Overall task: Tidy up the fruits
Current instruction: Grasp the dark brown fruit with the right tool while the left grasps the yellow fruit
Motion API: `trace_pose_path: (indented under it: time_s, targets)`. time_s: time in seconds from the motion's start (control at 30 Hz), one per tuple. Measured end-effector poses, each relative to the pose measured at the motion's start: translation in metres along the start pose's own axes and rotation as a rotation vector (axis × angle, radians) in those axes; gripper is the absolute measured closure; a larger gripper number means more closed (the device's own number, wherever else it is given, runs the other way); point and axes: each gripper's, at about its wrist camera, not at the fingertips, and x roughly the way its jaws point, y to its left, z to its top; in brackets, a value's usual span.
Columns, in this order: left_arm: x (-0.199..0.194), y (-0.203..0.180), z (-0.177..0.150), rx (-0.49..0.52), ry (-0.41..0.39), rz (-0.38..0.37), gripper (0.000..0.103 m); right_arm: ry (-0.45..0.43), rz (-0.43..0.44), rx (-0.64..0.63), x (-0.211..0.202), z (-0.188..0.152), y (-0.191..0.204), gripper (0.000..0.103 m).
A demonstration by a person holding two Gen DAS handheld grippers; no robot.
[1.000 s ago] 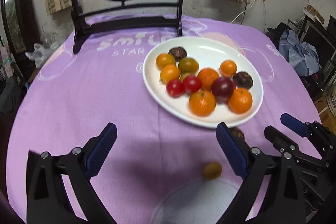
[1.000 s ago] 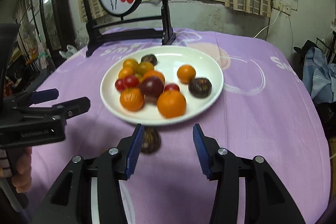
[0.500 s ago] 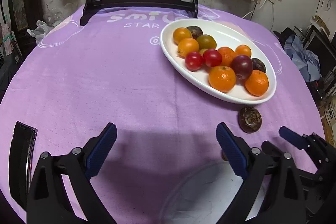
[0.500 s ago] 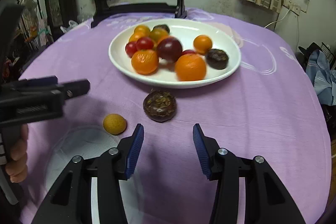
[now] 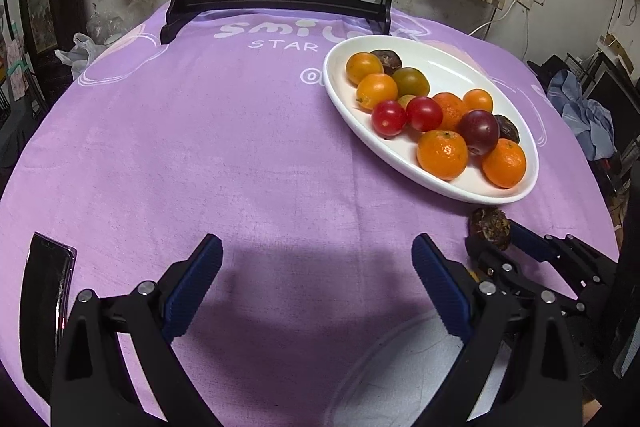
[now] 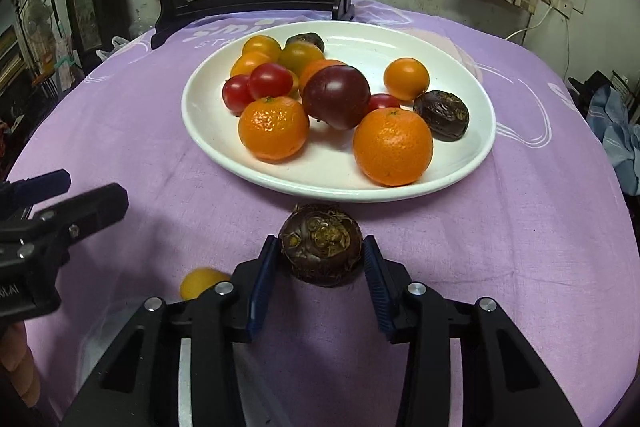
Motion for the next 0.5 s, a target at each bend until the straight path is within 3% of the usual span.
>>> trace_pose_path:
  time_s: [0.5]
  targets:
    - [-0.007,-0.040,-0.021,0.115,0.004,-0.077,0.009,-0.041,0.040,0.184,-0.045,-0.036,-0.062,0.060]
